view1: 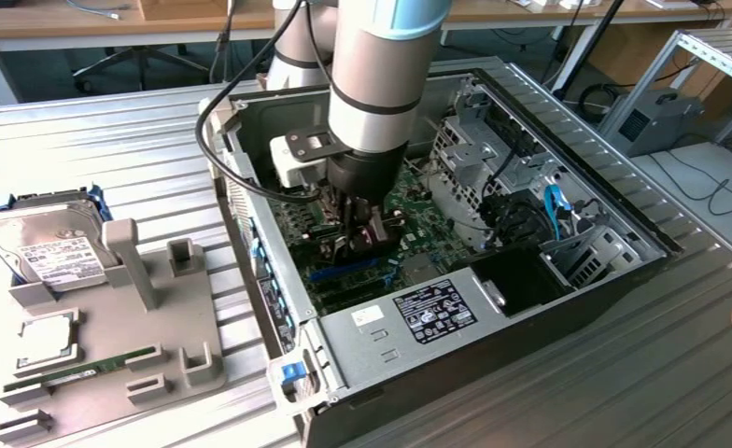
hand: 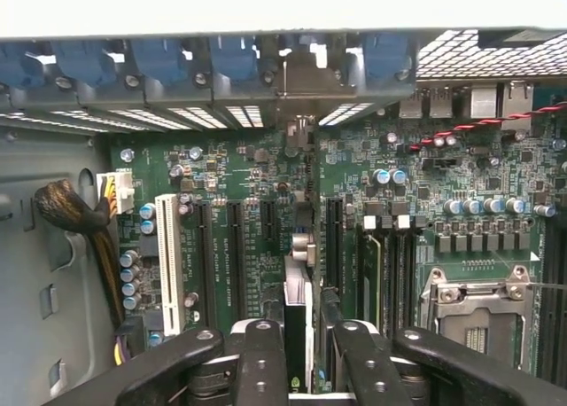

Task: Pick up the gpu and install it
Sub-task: 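Insert the gpu into the slot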

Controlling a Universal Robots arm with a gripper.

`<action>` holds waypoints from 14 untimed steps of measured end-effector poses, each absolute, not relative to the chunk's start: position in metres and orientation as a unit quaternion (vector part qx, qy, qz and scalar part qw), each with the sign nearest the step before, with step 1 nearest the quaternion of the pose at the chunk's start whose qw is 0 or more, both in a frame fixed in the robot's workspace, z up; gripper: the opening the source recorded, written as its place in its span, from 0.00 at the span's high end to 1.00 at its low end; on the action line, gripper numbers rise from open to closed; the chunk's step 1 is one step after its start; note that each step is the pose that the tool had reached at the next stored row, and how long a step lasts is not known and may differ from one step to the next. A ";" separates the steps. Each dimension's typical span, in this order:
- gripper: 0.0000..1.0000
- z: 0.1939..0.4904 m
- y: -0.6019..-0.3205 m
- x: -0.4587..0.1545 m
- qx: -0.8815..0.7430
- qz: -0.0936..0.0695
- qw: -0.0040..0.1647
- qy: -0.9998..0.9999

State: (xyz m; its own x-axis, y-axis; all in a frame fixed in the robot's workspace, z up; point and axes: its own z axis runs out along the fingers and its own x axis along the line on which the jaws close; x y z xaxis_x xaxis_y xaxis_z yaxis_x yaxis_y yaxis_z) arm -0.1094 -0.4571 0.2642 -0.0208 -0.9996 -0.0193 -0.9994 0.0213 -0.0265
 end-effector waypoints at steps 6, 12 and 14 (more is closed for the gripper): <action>0.74 0.264 -0.457 -0.109 -0.706 -0.003 0.016 0.708; 0.74 0.261 -0.457 -0.109 -0.705 -0.003 0.016 0.709; 0.74 0.261 -0.457 -0.109 -0.704 -0.004 0.015 0.710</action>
State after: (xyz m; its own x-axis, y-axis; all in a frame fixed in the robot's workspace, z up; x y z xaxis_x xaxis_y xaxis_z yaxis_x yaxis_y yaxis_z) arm -0.1095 -0.4569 0.2608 -0.0088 -0.9998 -0.0160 -0.9996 0.0093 -0.0265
